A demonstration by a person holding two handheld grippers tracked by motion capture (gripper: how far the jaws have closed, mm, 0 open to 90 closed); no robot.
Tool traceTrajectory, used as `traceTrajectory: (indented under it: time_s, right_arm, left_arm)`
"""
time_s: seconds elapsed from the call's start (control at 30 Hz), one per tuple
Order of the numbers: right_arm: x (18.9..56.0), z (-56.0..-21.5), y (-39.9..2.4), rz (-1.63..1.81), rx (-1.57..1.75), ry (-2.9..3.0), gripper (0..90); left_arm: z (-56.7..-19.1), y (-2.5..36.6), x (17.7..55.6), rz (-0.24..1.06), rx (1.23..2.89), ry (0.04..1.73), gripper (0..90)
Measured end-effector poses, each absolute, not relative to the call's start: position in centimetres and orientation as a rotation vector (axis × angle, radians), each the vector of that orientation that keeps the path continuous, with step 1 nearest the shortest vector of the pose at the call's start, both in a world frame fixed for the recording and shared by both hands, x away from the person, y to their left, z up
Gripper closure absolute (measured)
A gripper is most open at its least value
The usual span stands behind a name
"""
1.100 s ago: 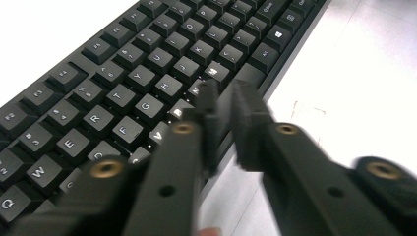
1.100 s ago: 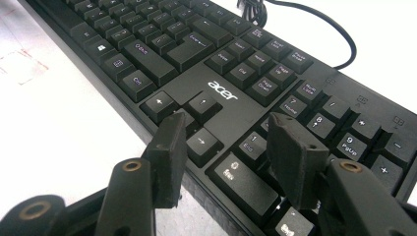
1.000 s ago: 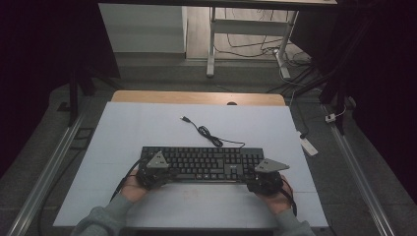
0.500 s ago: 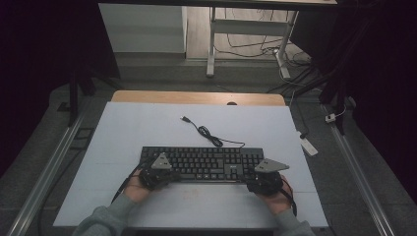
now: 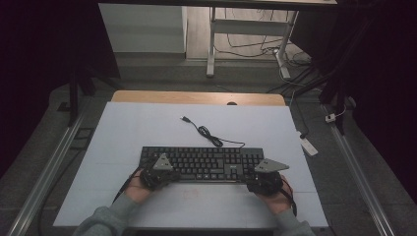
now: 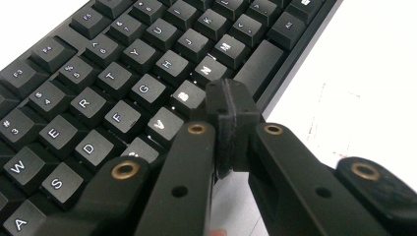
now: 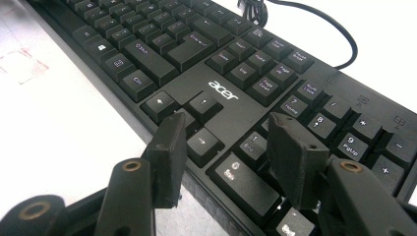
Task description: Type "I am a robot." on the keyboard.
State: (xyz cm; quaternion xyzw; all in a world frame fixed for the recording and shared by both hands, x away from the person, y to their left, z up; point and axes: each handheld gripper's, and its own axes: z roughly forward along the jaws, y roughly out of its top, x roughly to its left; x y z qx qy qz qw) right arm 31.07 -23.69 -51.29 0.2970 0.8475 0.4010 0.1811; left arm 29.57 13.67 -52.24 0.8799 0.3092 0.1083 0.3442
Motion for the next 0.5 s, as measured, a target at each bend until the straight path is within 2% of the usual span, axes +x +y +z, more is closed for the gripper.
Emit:
traceTrajectory:
  time_s: [0.17, 0.23, 0.37, 0.5]
  right_arm:
    - [31.1, -51.3, -23.7, 1.133, 0.839, 2.393, 49.7]
    - [31.1, -51.3, -23.7, 1.135, 0.842, 2.392, 49.7]
    - [31.1, -51.3, -23.8, 1.139, 0.838, 2.388, 49.7]
    - [31.1, -51.2, -23.7, 1.135, 0.833, 2.392, 49.7]
  left_arm:
    - [-51.7, 14.2, 29.5, 0.282, 2.238, 0.8, 88.7]
    - [-51.3, 14.6, 29.4, 0.278, 2.207, 0.801, 86.0]
    - [-50.8, 15.4, 29.3, 0.272, 2.157, 0.811, 74.7]
    - [-50.4, 16.3, 29.3, 0.279, 2.117, 0.847, 58.8]
